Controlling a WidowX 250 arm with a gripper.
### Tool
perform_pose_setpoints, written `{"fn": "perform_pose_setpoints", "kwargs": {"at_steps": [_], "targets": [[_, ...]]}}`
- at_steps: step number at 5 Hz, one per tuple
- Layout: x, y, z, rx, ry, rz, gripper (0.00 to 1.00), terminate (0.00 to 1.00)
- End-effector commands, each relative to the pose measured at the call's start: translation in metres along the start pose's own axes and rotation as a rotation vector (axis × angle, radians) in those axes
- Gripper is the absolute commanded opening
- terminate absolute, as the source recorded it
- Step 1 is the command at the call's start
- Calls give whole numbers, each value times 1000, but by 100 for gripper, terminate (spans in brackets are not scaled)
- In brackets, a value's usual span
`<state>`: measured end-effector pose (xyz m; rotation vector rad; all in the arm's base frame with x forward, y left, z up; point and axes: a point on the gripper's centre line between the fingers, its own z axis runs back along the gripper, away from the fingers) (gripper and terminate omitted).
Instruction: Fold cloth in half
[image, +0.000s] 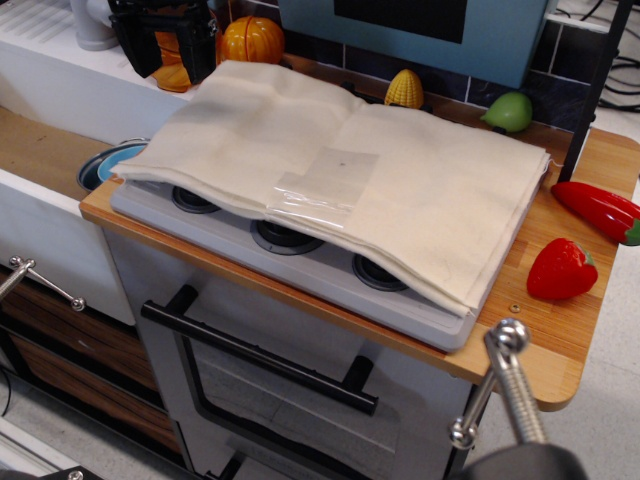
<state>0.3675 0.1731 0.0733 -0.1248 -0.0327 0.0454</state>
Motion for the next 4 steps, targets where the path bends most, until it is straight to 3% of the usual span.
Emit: {"fn": "perform_pose_setpoints", "kwargs": {"at_steps": [1,3,4], "targets": [[0,0,0,0,0,0,100,0],[-6,13,-26,-123,-41,32,100,0],[-15,15,-35,-149,-92,19,100,0]]}}
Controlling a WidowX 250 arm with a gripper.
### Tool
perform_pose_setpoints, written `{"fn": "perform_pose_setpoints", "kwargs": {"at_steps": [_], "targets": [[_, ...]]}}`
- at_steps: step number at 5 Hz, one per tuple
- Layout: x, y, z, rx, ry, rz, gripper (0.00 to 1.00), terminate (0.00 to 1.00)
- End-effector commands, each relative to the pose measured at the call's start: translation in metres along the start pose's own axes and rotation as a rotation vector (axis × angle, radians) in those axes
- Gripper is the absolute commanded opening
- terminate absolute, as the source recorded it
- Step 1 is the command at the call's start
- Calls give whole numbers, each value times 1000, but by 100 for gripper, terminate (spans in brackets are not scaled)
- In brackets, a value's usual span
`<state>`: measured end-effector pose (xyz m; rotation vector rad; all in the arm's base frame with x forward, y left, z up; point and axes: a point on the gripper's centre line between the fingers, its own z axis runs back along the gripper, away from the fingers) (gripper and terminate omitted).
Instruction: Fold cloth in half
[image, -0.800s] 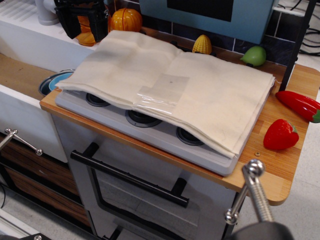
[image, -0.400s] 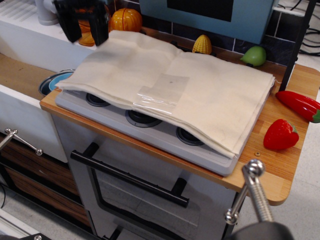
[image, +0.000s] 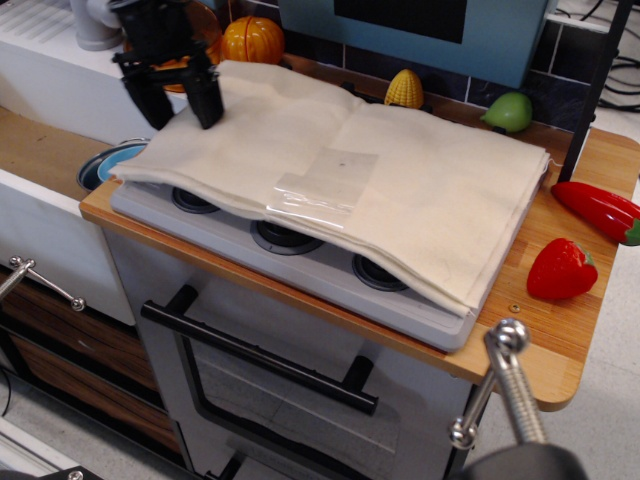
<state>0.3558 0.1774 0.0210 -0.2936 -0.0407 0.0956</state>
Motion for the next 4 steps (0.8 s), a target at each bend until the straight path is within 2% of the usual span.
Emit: {"fn": "perform_pose_setpoints", "kwargs": {"at_steps": [1,2,4], "targets": [[0,7,12,23,-79,-44,100,0],[0,4,10,12,-82,-36,0,0],[8,-5,22,-3,-62,-19,0,0]]}}
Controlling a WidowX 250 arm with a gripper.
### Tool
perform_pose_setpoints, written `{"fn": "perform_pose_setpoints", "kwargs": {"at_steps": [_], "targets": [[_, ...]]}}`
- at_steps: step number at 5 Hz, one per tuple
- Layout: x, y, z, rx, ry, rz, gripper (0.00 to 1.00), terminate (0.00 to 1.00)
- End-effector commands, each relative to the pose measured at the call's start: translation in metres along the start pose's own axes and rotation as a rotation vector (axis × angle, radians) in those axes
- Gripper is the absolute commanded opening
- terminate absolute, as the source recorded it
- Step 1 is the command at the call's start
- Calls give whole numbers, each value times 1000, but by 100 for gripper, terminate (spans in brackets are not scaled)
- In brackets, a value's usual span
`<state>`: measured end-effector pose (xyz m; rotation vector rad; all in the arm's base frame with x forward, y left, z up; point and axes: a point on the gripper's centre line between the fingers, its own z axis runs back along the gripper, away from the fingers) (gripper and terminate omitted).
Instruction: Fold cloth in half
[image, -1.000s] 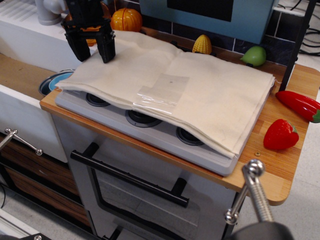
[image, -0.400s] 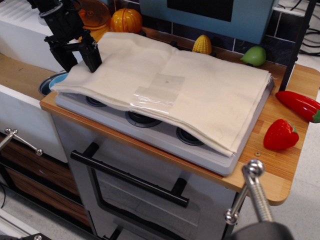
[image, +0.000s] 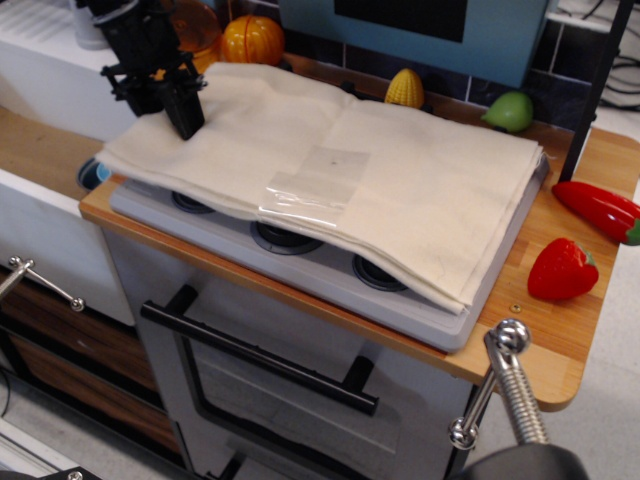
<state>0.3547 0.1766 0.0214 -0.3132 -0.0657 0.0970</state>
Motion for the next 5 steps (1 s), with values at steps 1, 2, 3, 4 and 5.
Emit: {"fn": "perform_pose_setpoints", "kwargs": {"at_steps": [1,2,3,4,5], "targets": [[10,-12,34,3,-27,-22,0,0],[9,-36,49,-23,-19,-10,0,0],[16,-80,73,-98,-20,-5,0,0],[18,-125,90,-136,-31,13,0,0],[12,-168,97,-163,-32,-1,0,0]]}}
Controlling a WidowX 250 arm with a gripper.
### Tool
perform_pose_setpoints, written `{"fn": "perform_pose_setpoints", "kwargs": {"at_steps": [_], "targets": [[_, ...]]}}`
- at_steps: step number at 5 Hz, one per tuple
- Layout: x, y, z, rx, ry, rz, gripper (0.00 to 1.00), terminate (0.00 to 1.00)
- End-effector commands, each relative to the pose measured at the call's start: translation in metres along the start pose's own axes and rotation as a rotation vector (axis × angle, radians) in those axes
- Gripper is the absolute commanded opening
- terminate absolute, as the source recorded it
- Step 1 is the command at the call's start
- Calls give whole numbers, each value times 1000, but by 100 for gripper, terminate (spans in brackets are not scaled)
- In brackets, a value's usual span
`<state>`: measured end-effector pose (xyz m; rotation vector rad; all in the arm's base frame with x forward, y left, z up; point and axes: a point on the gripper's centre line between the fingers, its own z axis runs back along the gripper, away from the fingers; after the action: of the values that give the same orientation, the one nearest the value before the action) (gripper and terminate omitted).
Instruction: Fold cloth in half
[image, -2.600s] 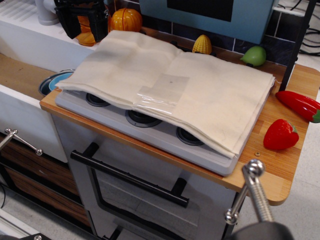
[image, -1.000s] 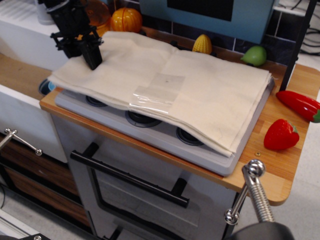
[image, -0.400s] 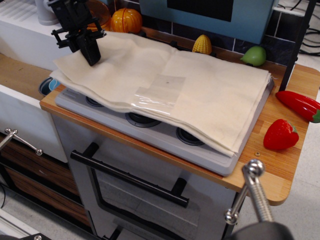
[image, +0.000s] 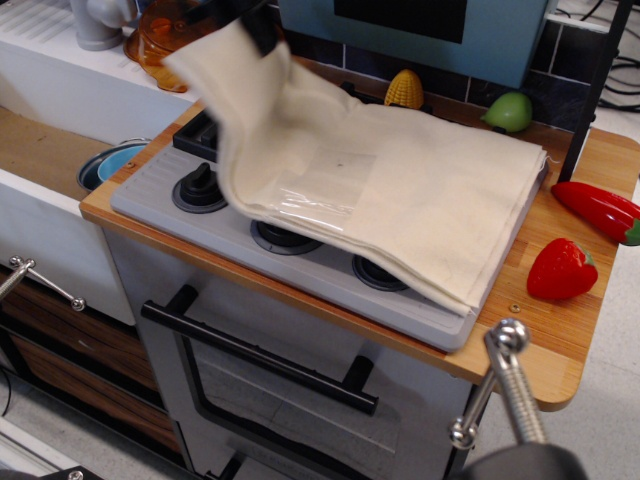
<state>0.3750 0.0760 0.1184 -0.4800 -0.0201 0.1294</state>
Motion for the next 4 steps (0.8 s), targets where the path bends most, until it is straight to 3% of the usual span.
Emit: {"fn": "perform_pose_setpoints", "kwargs": {"at_steps": [1,2,4], "targets": [[-28,-91,15,13,-30,-238,0,0],[-28,-91,15,13,-30,-238,100,0],[-28,-91,15,13,-30,-238,100,0]]}}
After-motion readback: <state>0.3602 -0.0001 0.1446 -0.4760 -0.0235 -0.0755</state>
